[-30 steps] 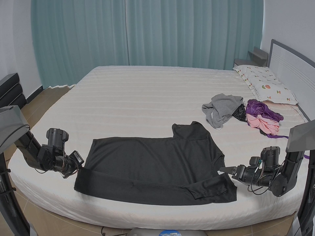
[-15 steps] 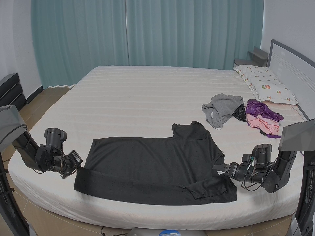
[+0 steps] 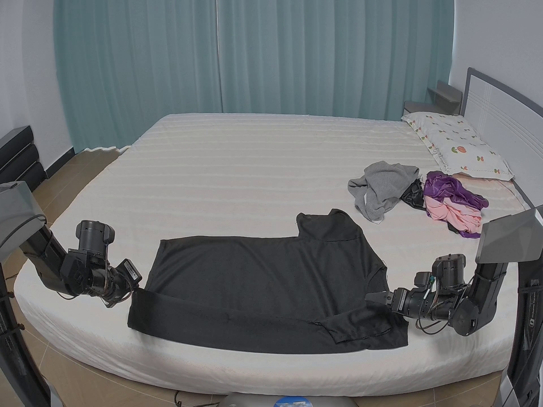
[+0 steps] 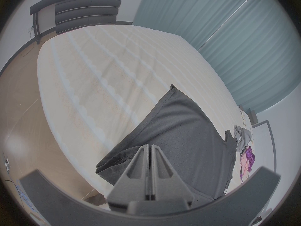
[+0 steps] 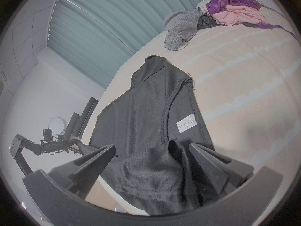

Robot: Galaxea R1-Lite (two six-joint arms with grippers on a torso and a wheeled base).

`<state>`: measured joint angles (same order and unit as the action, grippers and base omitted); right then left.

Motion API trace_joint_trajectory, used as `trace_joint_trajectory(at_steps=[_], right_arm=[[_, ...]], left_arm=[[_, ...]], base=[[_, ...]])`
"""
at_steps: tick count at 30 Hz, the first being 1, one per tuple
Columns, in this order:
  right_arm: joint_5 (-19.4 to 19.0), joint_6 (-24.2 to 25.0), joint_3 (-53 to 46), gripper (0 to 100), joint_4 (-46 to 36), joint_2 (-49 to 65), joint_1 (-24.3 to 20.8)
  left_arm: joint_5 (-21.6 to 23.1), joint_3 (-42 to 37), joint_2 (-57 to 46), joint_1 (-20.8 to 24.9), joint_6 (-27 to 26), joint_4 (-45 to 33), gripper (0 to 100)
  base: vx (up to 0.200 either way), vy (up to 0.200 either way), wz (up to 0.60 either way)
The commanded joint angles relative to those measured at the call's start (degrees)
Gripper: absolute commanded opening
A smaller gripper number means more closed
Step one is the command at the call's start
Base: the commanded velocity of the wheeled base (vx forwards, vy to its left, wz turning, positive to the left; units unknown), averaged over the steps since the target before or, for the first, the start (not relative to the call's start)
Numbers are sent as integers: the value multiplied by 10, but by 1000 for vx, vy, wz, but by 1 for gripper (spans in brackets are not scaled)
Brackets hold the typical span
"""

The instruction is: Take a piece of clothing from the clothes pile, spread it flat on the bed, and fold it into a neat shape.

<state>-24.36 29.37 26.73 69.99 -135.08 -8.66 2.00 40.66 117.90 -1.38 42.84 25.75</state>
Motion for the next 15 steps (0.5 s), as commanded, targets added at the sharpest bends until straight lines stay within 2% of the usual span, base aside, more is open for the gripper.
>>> trace_joint_trajectory(at_steps=[1,3,4,15], right_arm=[[0,-5,10,100,-2,-12,4],[0,-5,18,100,-4,-16,7],[-1,-5,19,0,-4,-16,7],[1,-5,17,0,-3,-16,21]], left_arm=[[0,-1,1,0,0,0,0],[0,-1,0,0,0,0,0],[0,-1,0,0,0,-1,0],[3,-1,-6,-1,1,-3,0]], base=[[0,0,0],[0,0,0],[0,0,0],[0,0,0]])
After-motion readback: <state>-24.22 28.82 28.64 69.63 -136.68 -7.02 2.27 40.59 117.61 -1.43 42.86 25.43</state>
